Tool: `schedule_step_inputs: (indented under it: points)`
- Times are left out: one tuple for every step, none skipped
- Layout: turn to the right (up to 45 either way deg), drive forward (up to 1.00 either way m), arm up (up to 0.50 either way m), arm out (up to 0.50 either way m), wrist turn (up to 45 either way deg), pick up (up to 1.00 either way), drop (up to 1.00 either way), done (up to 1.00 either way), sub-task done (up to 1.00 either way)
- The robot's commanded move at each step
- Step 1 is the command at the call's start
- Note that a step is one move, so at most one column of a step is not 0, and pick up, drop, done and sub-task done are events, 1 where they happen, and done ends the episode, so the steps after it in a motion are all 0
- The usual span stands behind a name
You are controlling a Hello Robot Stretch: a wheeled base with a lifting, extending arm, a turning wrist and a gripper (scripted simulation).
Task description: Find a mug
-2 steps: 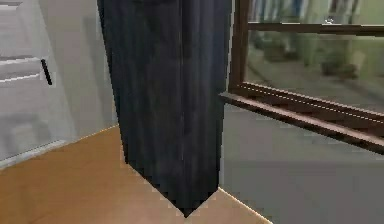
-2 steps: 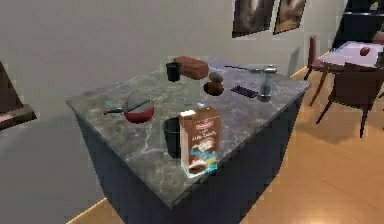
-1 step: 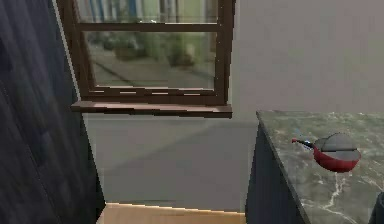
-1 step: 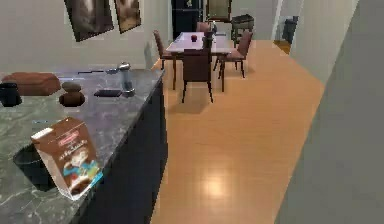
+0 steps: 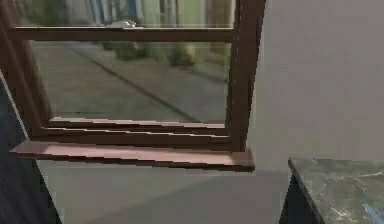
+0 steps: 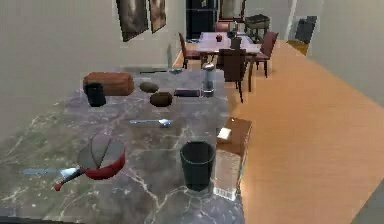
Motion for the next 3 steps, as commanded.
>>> schedule_step_inputs:
  points:
    - [45.0, 0.00, 0.00, 0.00, 0.0, 0.00, 0.00, 0.00, 0.00]
    - [21.0, 0.00, 0.00, 0.00, 0.0, 0.00, 0.00, 0.00, 0.00]
    - [0.0, 0.00, 0.00, 0.00, 0.0, 0.00, 0.00, 1.00, 0.00]
